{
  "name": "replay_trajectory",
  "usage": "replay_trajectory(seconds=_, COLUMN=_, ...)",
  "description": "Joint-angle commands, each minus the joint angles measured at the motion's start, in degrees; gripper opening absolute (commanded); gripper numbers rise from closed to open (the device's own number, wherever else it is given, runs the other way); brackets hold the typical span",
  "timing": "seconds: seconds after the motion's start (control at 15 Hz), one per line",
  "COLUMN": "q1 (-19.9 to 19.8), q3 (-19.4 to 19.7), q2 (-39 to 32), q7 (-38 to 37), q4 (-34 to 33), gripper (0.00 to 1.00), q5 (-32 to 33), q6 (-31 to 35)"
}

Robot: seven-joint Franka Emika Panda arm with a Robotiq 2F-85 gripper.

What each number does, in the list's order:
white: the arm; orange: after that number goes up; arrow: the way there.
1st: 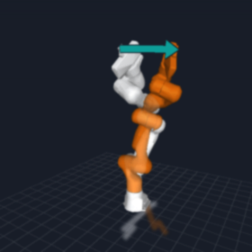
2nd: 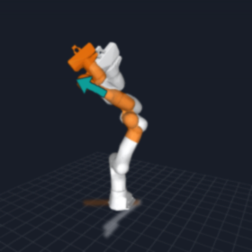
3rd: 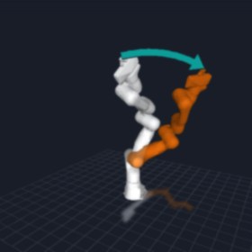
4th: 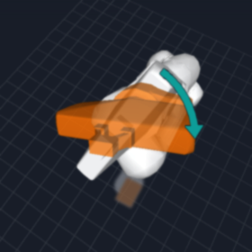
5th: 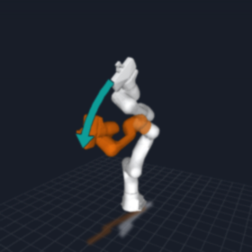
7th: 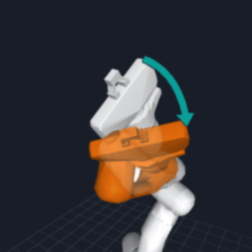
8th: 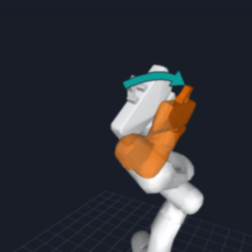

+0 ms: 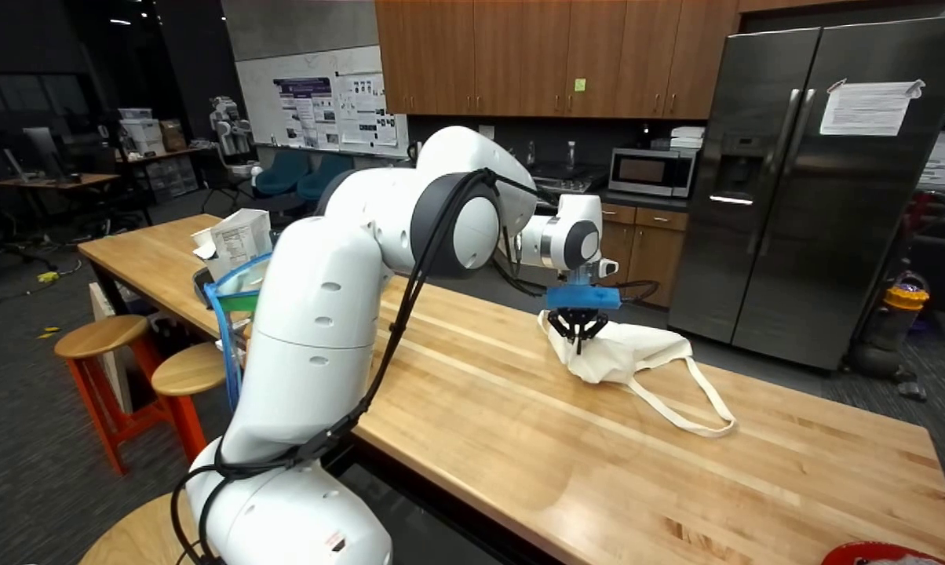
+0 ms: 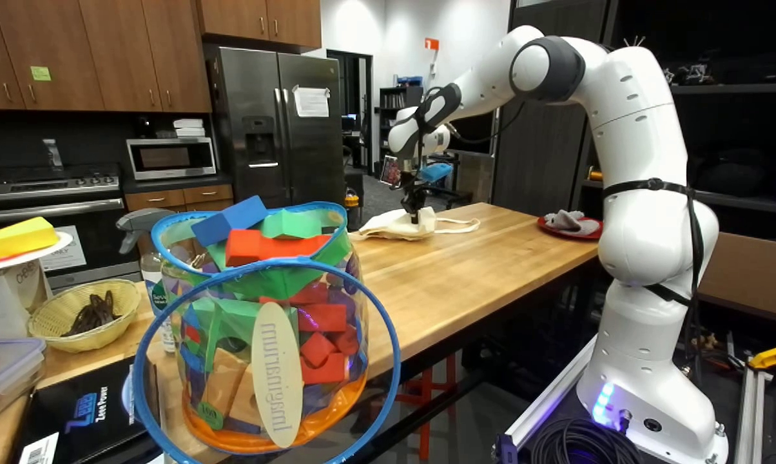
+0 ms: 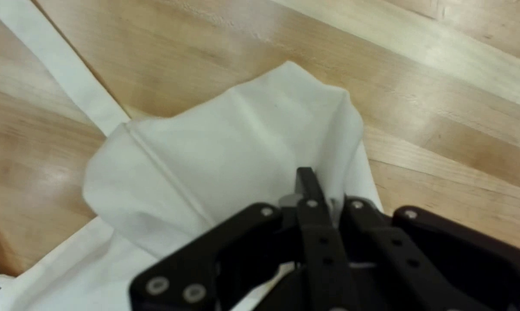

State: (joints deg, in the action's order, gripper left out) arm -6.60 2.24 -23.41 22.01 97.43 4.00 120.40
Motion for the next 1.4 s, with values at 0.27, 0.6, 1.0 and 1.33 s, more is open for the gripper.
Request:
replay_trajectory(seconds=0.27, q1=0.2, q3=-1.7, q2=8.9, q7=3.5, q4=6.8, gripper=0.01, q5=0.1, q6=-0.4)
replay_trajectory(seconds=0.6, q1=0.2, q3=-1.7, q2=14.0, q7=3.0, q4=15.2, gripper=0.01, q5=-1.2, q6=2.5)
replay_trajectory(seconds=1.0, q1=-0.4, q3=-0.1, q2=22.6, q7=4.8, q4=31.6, gripper=0.01, q5=-1.5, q6=11.9)
replay_trajectory(seconds=1.33, q1=-0.6, q3=2.8, q2=31.1, q7=7.1, q4=47.1, gripper=0.01, q5=-0.7, q6=19.5)
